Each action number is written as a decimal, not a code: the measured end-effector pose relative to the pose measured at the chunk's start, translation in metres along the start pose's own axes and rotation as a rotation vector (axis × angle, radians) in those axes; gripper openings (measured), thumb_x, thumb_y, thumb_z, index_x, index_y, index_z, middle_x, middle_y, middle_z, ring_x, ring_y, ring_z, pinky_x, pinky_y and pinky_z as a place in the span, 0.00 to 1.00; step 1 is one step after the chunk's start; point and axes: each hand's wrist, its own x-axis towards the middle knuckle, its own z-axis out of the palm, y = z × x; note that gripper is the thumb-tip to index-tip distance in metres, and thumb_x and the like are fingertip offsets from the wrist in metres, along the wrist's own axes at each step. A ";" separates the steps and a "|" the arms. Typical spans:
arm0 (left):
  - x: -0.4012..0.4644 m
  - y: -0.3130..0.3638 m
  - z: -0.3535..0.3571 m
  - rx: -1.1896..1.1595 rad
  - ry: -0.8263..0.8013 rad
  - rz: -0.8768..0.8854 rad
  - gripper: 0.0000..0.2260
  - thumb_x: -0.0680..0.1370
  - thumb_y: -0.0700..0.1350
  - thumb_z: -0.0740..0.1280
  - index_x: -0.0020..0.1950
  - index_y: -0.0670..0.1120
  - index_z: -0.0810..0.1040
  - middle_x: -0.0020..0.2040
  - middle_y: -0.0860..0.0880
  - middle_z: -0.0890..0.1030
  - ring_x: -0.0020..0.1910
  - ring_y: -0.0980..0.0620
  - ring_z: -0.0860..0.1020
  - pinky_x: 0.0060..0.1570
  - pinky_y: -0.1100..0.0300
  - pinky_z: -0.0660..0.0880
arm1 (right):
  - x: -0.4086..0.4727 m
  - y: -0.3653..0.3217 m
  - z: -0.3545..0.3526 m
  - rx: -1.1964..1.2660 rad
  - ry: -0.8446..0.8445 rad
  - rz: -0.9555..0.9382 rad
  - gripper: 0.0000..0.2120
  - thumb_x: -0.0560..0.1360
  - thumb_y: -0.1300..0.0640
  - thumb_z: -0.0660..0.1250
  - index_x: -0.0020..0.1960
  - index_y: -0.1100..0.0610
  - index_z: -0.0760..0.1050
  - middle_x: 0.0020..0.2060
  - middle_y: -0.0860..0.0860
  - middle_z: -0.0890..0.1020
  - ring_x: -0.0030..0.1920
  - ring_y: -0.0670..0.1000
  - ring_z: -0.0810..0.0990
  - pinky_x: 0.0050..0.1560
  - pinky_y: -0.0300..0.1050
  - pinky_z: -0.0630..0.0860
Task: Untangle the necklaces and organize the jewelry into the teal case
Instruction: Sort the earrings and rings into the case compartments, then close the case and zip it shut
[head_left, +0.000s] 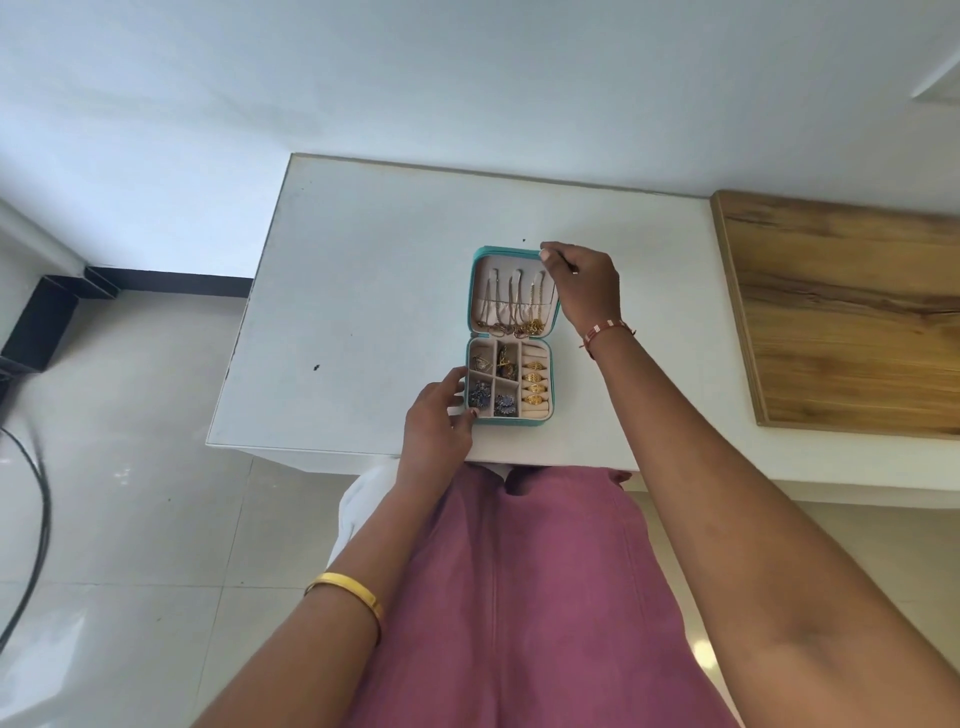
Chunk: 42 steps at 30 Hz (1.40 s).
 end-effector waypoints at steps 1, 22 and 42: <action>0.000 0.000 0.000 0.003 -0.005 0.000 0.22 0.73 0.31 0.65 0.66 0.45 0.72 0.55 0.43 0.77 0.55 0.48 0.78 0.56 0.55 0.76 | 0.001 0.000 0.001 0.007 -0.003 0.011 0.14 0.77 0.59 0.62 0.59 0.64 0.77 0.56 0.58 0.81 0.53 0.48 0.77 0.50 0.28 0.69; 0.001 0.002 0.001 -0.034 -0.032 -0.020 0.23 0.70 0.35 0.71 0.64 0.47 0.75 0.54 0.45 0.79 0.56 0.51 0.78 0.52 0.67 0.74 | -0.060 0.015 -0.015 0.306 0.026 0.047 0.12 0.74 0.63 0.67 0.57 0.59 0.78 0.48 0.54 0.81 0.47 0.47 0.78 0.45 0.29 0.75; 0.000 0.004 -0.008 -0.062 -0.057 -0.059 0.21 0.70 0.38 0.72 0.62 0.46 0.77 0.54 0.50 0.81 0.52 0.58 0.78 0.48 0.77 0.69 | -0.120 0.049 -0.003 0.303 0.027 0.158 0.16 0.66 0.73 0.71 0.47 0.57 0.78 0.52 0.52 0.80 0.54 0.52 0.81 0.55 0.40 0.78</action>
